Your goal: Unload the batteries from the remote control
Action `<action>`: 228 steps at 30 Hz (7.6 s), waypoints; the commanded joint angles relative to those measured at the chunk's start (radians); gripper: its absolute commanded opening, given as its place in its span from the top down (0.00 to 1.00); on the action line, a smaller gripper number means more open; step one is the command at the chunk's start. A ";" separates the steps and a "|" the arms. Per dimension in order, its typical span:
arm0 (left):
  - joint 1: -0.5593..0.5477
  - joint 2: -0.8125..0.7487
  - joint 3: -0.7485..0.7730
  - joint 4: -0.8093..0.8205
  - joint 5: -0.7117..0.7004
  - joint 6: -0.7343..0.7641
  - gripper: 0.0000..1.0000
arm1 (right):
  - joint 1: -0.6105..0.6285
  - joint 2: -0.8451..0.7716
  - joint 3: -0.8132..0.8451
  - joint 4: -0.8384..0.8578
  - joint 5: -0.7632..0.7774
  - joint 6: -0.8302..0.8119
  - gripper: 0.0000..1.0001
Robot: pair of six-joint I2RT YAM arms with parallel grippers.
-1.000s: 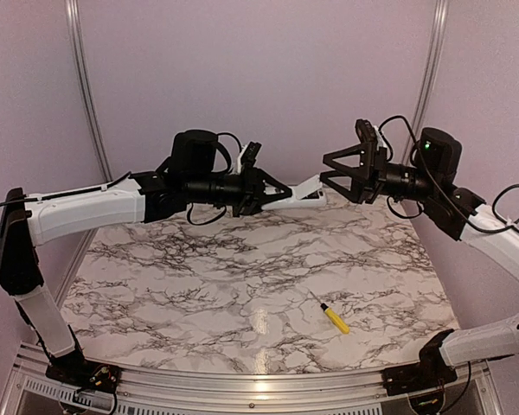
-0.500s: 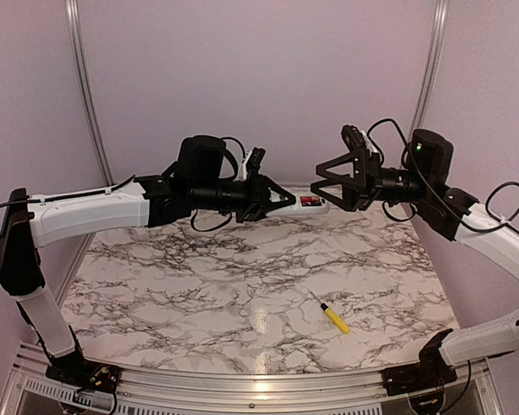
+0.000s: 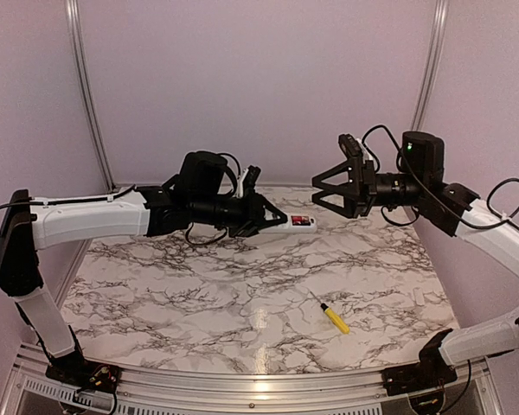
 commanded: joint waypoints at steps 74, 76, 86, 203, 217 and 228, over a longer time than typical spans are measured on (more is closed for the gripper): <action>0.001 -0.054 -0.491 -0.054 -0.122 0.177 0.14 | 0.003 -0.014 -0.126 -0.680 0.595 -0.442 0.21; 0.004 -0.069 -0.482 -0.094 -0.162 0.196 0.05 | 0.006 -0.006 -0.130 -0.690 0.614 -0.447 0.21; 0.021 -0.165 -0.433 -0.268 -0.314 0.295 0.01 | 0.056 0.054 -0.153 -0.729 0.723 -0.479 0.13; -0.035 -0.160 -0.243 -0.030 0.251 0.196 0.54 | 0.393 0.061 -0.112 -0.360 0.226 -0.525 1.00; -0.041 -0.157 -0.244 0.004 0.252 0.140 1.00 | 0.393 0.043 -0.114 -0.370 0.339 -0.501 1.00; -0.038 -0.259 -0.285 0.049 0.171 0.064 1.00 | 0.394 -0.003 -0.088 -0.346 0.503 -0.406 0.38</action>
